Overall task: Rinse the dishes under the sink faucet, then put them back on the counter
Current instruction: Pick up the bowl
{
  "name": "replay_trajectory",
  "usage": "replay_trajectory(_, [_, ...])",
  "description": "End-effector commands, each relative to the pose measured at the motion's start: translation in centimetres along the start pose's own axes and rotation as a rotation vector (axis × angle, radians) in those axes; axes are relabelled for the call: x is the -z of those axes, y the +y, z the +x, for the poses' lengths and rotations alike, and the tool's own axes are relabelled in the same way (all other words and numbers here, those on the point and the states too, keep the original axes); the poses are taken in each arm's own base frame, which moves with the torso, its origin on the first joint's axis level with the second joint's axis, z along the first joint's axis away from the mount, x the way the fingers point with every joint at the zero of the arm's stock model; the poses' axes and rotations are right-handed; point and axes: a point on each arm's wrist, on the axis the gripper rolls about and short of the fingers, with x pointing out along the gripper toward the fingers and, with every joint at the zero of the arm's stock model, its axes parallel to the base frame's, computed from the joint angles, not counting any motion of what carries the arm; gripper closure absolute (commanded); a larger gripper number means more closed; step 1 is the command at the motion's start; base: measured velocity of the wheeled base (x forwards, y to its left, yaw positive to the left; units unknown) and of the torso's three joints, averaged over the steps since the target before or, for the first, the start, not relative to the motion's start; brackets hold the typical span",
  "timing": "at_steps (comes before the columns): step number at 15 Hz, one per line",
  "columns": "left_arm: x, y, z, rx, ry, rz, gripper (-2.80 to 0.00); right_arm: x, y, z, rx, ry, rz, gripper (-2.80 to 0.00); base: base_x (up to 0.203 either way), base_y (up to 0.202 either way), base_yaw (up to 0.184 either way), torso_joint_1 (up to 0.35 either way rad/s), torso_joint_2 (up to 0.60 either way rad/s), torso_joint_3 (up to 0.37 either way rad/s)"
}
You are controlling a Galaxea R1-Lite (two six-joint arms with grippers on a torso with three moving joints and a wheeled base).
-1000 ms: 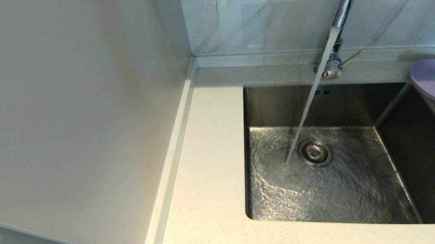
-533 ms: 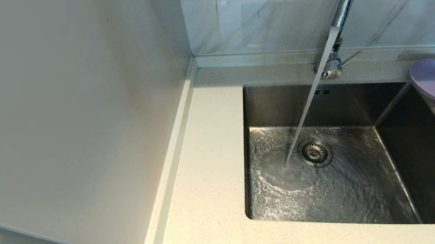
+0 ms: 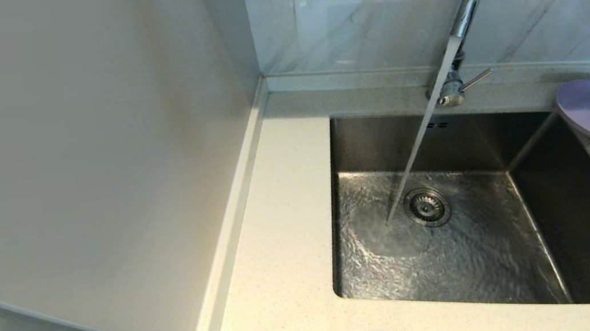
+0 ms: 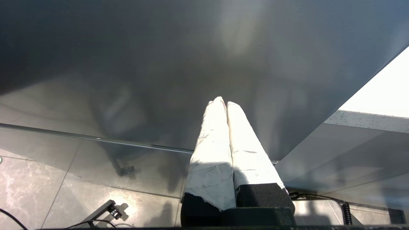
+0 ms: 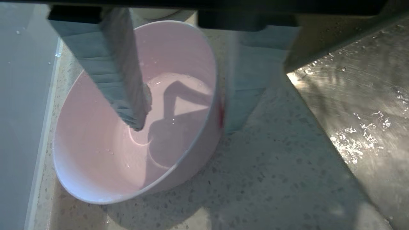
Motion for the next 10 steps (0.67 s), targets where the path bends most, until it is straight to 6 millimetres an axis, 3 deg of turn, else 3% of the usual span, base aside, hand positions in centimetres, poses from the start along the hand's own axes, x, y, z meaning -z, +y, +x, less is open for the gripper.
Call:
replay_trajectory(1, [0.0,0.0,0.0,-0.001,0.0,-0.001,0.0,0.1,-0.1,-0.1,0.002,0.004,-0.002,0.0,0.0,0.0,0.0,0.0,0.0,0.0])
replay_trajectory(5, [0.0,0.0,0.0,-0.001,0.0,-0.001,0.0,1.2,0.3,-1.1,-0.011,0.014,-0.053,0.0,0.0,0.0,0.0,0.0,0.0,0.0])
replay_trajectory(8, [0.0,0.0,0.0,-0.001,0.0,-0.001,0.0,1.6,1.2,-3.6,-0.038,-0.04,-0.089,0.0,0.0,0.0,0.0,0.0,0.0,0.0])
replay_trajectory(10, [0.0,0.0,0.0,-0.001,0.0,-0.001,0.0,2.4,1.5,-6.4,-0.062,-0.097,-0.148,0.0,0.0,0.0,0.0,0.0,0.0,0.0])
